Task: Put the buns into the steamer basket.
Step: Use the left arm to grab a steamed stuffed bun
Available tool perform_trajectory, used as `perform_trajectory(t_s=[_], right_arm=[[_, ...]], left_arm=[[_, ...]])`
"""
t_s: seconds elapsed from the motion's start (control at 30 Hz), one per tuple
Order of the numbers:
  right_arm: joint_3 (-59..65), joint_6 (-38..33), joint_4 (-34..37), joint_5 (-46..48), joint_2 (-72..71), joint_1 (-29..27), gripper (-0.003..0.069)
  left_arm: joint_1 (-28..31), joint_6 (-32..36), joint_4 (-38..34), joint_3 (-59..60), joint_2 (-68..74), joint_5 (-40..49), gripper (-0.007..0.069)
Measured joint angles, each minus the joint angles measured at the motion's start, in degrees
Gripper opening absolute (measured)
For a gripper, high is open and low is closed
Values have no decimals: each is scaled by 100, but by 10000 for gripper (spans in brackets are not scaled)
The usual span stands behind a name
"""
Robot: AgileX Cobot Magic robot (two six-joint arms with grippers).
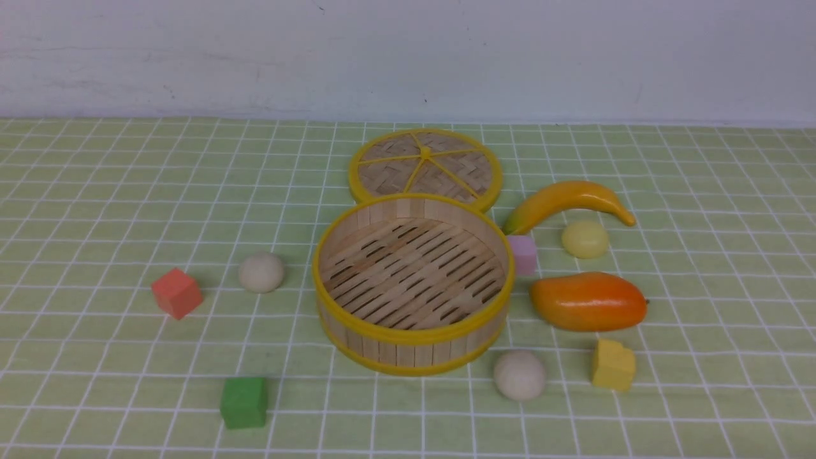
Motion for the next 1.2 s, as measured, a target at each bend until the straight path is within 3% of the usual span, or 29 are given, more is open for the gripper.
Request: perform_trajectory(t_s=[0.47,0.93,1.07,1.2], right_arm=[[0,0,-7,0,0,0,239],[0,0,-7,0,0,0,239],[0,0,-7,0,0,0,239],[0,0,-7,0,0,0,239]], left_arm=[[0,0,48,5,0,-281,238],[0,0,-639,16,0,-3736,238],[0,0,-1391,-143,0,-3998,238],[0,0,-1579,-560,0,-3832,238]])
